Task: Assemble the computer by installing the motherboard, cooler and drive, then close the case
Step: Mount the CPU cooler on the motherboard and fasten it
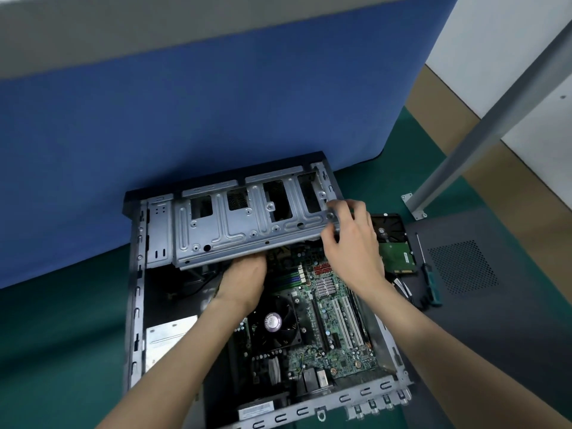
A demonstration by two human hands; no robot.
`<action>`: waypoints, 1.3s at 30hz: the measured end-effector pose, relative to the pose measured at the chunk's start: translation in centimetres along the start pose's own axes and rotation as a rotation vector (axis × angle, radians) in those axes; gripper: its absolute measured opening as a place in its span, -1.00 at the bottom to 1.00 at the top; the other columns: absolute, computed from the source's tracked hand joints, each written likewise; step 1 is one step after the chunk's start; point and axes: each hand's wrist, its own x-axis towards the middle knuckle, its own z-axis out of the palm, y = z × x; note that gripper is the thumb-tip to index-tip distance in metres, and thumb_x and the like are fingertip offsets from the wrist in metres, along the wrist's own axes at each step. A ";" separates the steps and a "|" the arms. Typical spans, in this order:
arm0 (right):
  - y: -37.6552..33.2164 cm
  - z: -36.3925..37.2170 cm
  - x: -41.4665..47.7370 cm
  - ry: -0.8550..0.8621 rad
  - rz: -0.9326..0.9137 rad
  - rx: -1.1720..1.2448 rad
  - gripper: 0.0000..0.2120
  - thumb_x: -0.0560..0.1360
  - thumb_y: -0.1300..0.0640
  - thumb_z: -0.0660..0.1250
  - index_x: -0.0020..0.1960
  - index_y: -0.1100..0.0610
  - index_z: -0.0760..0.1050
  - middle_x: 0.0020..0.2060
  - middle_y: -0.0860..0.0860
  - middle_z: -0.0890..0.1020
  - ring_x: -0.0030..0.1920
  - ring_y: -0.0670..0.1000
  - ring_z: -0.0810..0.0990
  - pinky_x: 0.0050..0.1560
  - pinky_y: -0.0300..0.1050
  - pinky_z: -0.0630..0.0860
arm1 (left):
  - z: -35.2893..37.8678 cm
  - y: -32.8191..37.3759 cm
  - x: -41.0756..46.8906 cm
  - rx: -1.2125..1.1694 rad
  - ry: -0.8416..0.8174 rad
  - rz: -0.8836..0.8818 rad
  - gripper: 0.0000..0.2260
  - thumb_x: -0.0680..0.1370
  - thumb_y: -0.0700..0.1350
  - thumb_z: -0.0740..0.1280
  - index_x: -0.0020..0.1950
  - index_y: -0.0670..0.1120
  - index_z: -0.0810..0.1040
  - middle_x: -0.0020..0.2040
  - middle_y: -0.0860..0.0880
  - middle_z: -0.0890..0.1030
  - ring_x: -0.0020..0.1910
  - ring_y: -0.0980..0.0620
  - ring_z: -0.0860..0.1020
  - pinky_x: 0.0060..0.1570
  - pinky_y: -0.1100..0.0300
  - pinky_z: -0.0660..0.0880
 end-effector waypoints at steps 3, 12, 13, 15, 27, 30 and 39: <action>0.2 0.0 -0.1 -0.024 0.013 0.017 -0.70 0.56 0.16 0.19 0.28 0.10 0.40 0.22 0.10 0.38 0.21 0.11 0.39 0.02 -0.10 0.36 | -0.3 -0.3 -1.8 -0.008 0.098 -0.056 -0.60 0.46 -0.41 0.23 0.26 -0.18 0.34 0.18 -0.15 0.45 0.16 -0.13 0.47 0.05 0.09 0.45; -2.3 -1.5 -3.6 0.224 -0.259 0.077 -0.85 0.50 0.28 0.28 0.03 0.26 0.57 -0.04 0.09 0.57 0.03 0.08 0.48 0.09 -0.12 0.39 | -0.6 -4.2 -7.4 -0.286 0.039 0.202 -0.84 0.55 -0.30 0.24 0.04 -0.10 0.55 0.01 0.06 0.31 0.06 0.03 0.57 -0.07 0.09 0.49; -2.9 -1.3 -4.7 0.113 -0.311 0.119 -0.84 0.52 0.24 0.25 0.02 0.22 0.58 -0.07 0.04 0.57 0.01 0.03 0.48 0.08 -0.24 0.36 | -0.8 -4.8 -7.7 -0.265 0.005 0.243 -0.89 0.57 -0.23 0.25 -0.01 -0.08 0.56 0.03 0.06 0.38 0.08 0.03 0.55 -0.02 0.13 0.45; -4.2 -0.6 -6.7 -0.211 -0.299 0.203 -0.83 0.54 0.19 0.26 0.06 0.13 0.60 -0.07 -0.09 0.57 0.04 -0.09 0.47 0.09 -0.37 0.31 | -1.3 -5.6 -8.0 -0.173 -0.062 0.313 -0.89 0.58 -0.14 0.27 -0.06 -0.06 0.58 0.08 0.03 0.52 0.14 0.02 0.51 0.14 0.16 0.34; -4.4 2.3 -9.8 -0.706 -0.204 0.182 -0.84 0.45 0.16 0.46 0.02 0.02 0.62 -0.21 -0.16 0.49 -0.20 -0.24 0.36 -0.16 -0.39 0.24 | -3.1 -3.0 -6.9 -0.026 -0.220 0.389 -0.85 0.38 -0.03 0.47 -0.10 -0.01 0.62 -0.30 -0.01 0.48 -0.09 -0.10 0.53 -0.31 0.17 0.18; -4.6 2.1 -9.5 -0.802 -0.186 0.176 -0.89 0.41 0.14 0.50 -0.07 0.04 0.64 -0.29 -0.18 0.47 -0.25 -0.23 0.40 -0.18 -0.41 0.29 | -2.4 -2.4 -6.8 -0.098 -0.222 0.378 -0.89 0.42 -0.10 0.44 -0.07 -0.02 0.64 -0.22 -0.03 0.54 -0.05 -0.11 0.52 -0.26 0.17 0.23; -4.7 2.9 -10.5 -1.032 -0.141 0.236 -0.90 0.45 0.08 0.48 -0.17 0.09 0.61 -0.55 -0.18 0.50 -0.49 -0.24 0.46 -0.36 -0.40 0.43 | -1.6 -3.1 -7.8 -0.112 -0.248 0.393 -0.79 0.41 -0.10 0.45 0.03 0.07 0.62 -0.24 0.08 0.37 -0.07 -0.02 0.48 -0.20 0.24 0.26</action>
